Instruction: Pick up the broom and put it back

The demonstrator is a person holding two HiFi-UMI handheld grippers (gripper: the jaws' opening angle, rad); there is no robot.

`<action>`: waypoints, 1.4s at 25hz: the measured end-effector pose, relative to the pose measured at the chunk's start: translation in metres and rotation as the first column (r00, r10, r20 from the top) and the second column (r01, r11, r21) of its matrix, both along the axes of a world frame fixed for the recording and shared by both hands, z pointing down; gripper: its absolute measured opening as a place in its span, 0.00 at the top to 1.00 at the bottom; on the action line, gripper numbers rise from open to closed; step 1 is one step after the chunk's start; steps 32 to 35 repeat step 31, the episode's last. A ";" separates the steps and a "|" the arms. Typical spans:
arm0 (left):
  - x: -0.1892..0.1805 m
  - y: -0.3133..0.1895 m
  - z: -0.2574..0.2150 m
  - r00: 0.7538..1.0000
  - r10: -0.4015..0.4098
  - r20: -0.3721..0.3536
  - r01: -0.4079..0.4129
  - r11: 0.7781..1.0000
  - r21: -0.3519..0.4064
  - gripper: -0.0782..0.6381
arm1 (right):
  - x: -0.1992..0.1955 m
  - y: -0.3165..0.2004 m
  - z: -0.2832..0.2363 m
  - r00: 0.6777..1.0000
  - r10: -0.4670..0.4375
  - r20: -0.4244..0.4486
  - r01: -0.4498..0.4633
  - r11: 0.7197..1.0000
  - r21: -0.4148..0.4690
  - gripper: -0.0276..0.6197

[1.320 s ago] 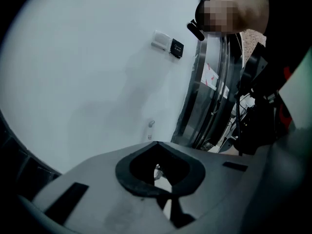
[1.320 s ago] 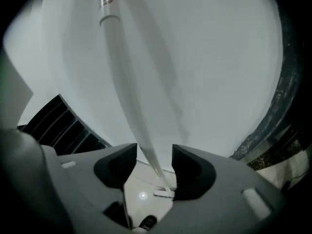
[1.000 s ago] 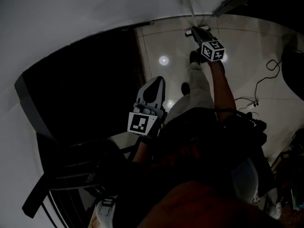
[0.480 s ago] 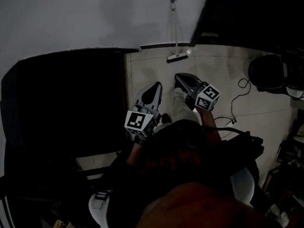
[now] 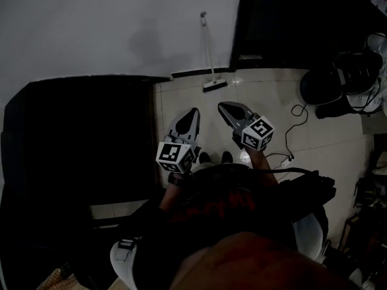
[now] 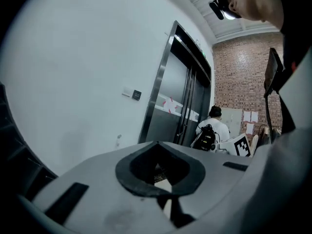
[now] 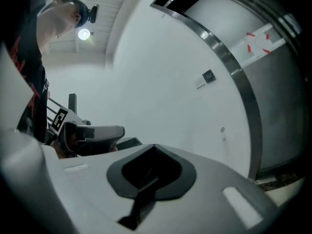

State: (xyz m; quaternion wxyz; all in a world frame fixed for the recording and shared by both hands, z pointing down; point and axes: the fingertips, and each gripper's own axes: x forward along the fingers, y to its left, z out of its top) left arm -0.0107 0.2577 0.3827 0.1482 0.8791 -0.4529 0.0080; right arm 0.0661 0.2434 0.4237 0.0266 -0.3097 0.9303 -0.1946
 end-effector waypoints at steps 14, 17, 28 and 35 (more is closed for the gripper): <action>0.032 0.028 -0.022 0.998 -0.001 0.059 -0.004 0.997 0.079 0.88 | 0.034 0.042 -0.050 0.986 0.140 -0.092 -0.115 0.964 0.239 0.95; 0.033 0.028 -0.025 0.998 0.006 0.060 -0.011 0.996 0.092 0.88 | 0.035 0.040 -0.053 0.986 0.140 -0.087 -0.118 0.968 0.222 0.96; 0.027 0.005 -0.024 0.997 0.032 0.070 -0.040 0.993 0.108 0.88 | 0.027 0.015 -0.045 0.980 0.161 -0.119 -0.134 0.968 0.213 0.96; 0.033 0.014 -0.042 0.997 0.039 0.068 -0.048 0.989 0.138 0.88 | 0.031 0.025 -0.061 0.978 0.168 -0.123 -0.134 0.960 0.247 0.96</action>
